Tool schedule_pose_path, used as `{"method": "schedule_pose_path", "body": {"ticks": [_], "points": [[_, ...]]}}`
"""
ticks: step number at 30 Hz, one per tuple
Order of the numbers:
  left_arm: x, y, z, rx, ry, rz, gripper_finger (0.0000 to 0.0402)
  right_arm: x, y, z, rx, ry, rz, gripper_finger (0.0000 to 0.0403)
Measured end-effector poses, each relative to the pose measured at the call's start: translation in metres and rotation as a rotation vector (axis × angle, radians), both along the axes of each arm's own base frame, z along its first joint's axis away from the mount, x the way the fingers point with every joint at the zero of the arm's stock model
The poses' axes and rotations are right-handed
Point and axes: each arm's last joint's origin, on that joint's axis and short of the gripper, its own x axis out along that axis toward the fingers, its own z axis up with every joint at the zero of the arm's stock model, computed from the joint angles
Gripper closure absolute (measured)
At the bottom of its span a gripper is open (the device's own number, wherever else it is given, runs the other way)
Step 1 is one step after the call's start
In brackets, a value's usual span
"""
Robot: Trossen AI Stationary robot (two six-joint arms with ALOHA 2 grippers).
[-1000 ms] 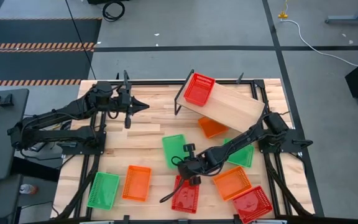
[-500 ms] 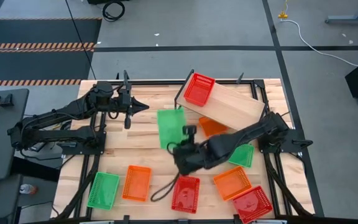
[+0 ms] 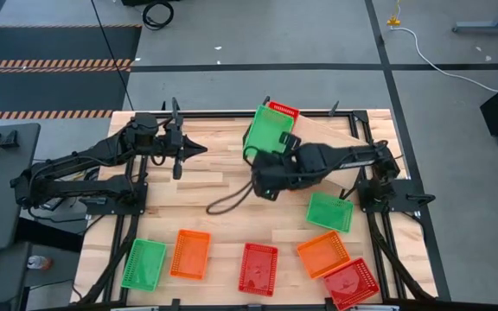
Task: Stack baskets on shelf by color
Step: Put the middle green bin on the shelf
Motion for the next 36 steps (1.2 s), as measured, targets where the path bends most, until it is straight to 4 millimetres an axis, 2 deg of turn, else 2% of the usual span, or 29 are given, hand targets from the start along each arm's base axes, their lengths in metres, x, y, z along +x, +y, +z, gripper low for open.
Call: {"method": "schedule_pose_path", "body": {"ticks": [5,10,15,18,29,36], "points": [[0.0,0.0,0.0,0.0,0.0,0.0,0.0385,-0.005,-0.019,0.005,0.023,-0.038,-0.091,0.0392],[0.0,0.0,-0.001,-0.005,0.013,-0.001,0.0387,-0.011,-0.025,0.012,0.048,-0.044,-0.083,0.0392],[0.0,0.0,-0.002,-0.006,0.016,0.0,0.0382,-0.026,-0.027,0.027,0.053,-0.085,-0.071,0.0393],[-0.001,0.0,-0.002,-0.008,0.02,0.0,0.0384,-0.041,-0.029,0.028,0.066,-0.071,-0.065,0.0393],[-0.001,0.0,-0.003,-0.011,0.026,0.0,0.0382,-0.118,-0.044,-0.012,0.2,0.035,-0.217,0.0392],[-0.001,0.0,-0.002,-0.009,0.021,0.0,0.0387,-0.155,-0.043,-0.035,0.349,0.071,-0.305,0.0391]]}}
